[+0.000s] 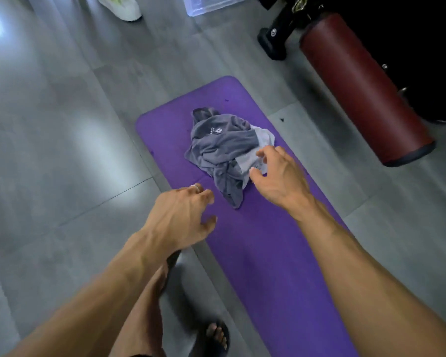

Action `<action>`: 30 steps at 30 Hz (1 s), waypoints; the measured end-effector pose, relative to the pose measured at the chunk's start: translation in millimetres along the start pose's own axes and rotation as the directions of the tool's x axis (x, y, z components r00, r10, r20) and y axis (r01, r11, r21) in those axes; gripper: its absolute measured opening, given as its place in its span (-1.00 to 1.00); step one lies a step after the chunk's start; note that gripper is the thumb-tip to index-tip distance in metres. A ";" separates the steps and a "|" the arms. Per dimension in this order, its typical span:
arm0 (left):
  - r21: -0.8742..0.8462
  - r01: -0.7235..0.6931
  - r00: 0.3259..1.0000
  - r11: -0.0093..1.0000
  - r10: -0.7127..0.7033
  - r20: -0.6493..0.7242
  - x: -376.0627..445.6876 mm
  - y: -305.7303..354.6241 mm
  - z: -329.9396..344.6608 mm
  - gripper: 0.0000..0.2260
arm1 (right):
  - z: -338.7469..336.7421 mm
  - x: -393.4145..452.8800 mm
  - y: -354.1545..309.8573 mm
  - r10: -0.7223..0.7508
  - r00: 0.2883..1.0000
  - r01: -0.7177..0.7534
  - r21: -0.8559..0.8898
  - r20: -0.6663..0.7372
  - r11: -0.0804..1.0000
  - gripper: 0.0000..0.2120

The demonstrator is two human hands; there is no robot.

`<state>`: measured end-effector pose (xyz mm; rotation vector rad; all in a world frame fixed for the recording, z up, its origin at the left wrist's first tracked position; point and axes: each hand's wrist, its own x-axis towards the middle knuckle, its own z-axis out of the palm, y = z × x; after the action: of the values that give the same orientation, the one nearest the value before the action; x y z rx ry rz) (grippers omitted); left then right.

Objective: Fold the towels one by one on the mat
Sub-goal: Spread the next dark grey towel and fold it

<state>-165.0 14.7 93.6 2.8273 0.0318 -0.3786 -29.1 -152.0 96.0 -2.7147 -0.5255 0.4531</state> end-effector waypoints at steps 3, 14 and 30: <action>0.005 -0.044 0.999 0.999 0.044 0.003 83.4 -46.4 48.2 -0.66 | 59.3 78.6 27.0 0.033 0.999 -0.033 -0.004 0.004 0.999 -0.65; 0.023 -0.159 0.987 0.987 0.159 -0.005 319.7 -164.9 214.9 -0.48 | 232.7 294.2 115.5 0.055 0.997 -0.040 -0.253 0.052 0.967 -0.42; -0.007 -0.392 0.896 0.920 0.380 -0.228 385.1 -96.9 243.8 -0.66 | 187.3 205.7 216.4 0.173 0.933 -0.190 -0.023 -0.316 0.982 -0.71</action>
<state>139.0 31.7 -259.2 2.7185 -0.4612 0.0294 148.2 -208.2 -203.4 -2.8221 -0.2030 0.0458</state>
